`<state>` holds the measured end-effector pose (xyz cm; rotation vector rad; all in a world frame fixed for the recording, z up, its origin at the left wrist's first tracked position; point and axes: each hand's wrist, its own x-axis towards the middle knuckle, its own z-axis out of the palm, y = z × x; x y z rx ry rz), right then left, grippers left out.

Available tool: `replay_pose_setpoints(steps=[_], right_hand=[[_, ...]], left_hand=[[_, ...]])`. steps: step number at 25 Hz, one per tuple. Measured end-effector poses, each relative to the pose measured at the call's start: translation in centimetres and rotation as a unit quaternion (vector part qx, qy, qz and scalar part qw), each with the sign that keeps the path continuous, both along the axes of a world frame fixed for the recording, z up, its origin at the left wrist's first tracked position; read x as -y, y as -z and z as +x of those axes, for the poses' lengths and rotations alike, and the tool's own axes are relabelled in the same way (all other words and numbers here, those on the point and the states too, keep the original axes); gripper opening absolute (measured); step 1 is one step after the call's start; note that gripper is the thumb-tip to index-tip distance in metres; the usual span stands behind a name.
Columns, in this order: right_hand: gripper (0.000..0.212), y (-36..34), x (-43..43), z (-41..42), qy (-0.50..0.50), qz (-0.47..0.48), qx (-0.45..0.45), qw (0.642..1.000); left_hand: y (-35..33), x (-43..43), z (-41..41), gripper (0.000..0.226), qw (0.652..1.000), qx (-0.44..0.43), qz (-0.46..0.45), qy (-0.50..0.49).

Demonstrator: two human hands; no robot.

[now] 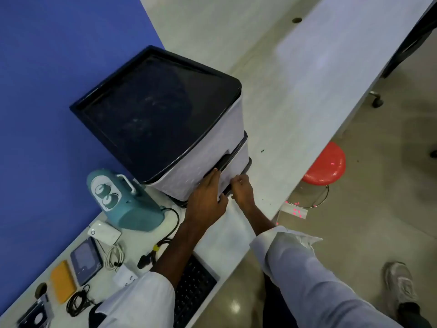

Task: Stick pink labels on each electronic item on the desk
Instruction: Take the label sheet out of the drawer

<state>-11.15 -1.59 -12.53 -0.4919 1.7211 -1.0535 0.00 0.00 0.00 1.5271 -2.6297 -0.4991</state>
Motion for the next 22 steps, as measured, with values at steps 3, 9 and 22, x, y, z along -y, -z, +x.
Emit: replay_pose_setpoints(steps=[3,9,22], right_hand=[[0.029,2.3,1.6,-0.2,0.044,0.028,0.109,0.993],[0.017,2.0,2.0,-0.4,0.078,0.025,0.135,0.988],[0.018,0.5,-5.5,-2.9,0.168,0.019,0.236,0.957]], left_hand=[[1.2,1.3,-0.2,0.059,1.0,0.012,0.008,-0.023],[2.0,1.7,0.2,0.064,0.998,0.058,-0.027,0.003],[1.3,1.3,0.3,0.062,0.999,0.032,-0.017,-0.005]])
